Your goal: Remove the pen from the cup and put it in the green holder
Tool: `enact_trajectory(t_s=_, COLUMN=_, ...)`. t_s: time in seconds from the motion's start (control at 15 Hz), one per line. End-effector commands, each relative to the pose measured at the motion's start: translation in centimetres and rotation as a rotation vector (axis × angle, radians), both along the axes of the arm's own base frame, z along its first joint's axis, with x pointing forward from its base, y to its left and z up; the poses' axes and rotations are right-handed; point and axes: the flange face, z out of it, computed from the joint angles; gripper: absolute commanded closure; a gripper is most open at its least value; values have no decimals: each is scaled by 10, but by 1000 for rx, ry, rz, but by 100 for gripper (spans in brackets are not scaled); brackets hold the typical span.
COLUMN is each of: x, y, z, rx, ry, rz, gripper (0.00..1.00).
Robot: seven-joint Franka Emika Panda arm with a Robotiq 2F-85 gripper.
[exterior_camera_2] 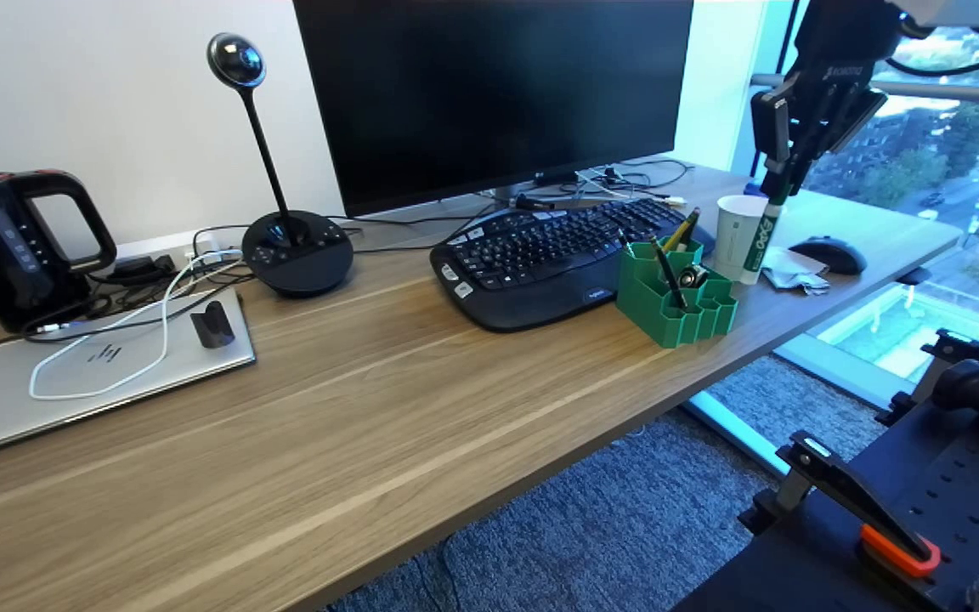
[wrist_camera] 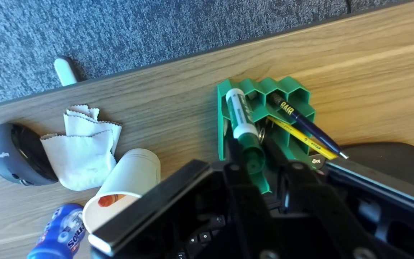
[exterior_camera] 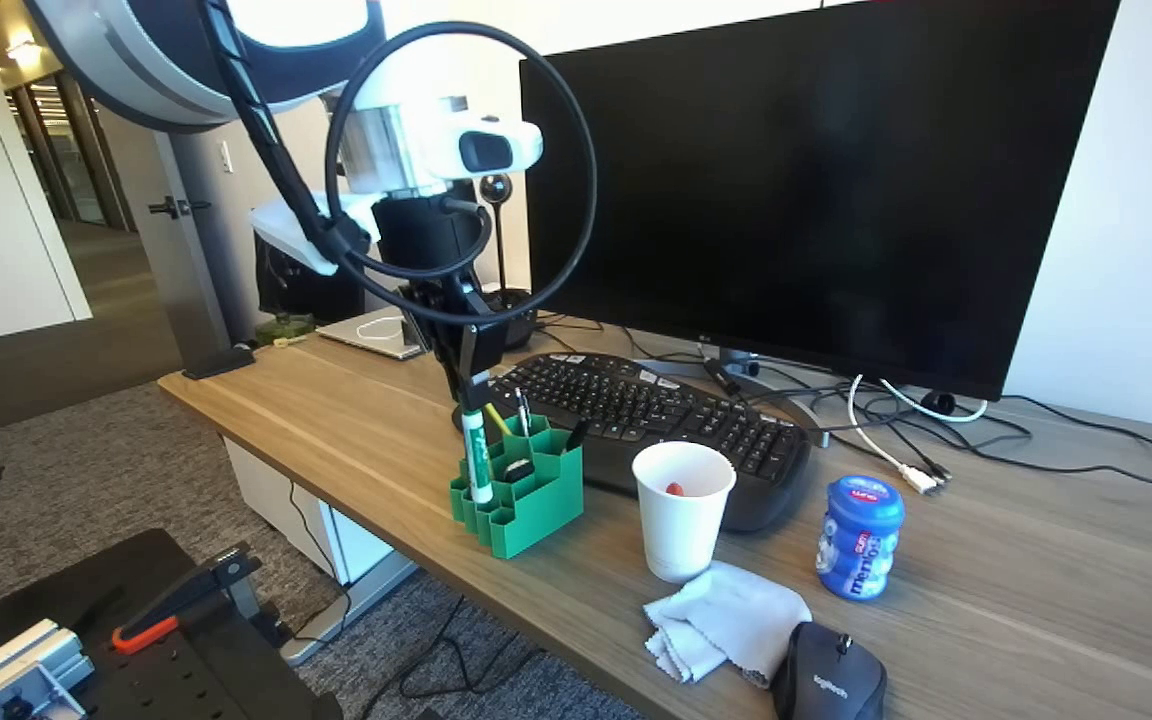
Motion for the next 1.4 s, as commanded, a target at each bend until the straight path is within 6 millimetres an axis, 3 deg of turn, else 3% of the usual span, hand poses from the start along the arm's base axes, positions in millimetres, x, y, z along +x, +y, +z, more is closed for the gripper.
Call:
enact_trajectory(t_s=0.0, x=-1, y=9, z=-4, rx=23, ry=-67, rz=47, gripper=95)
enact_trajectory(t_s=0.6, x=9, y=11, z=-27, rx=18, ry=-159, rz=122, gripper=95)
enact_trajectory(t_s=1.33, x=11, y=1, z=-16, rx=1, ry=-178, rz=119, gripper=95)
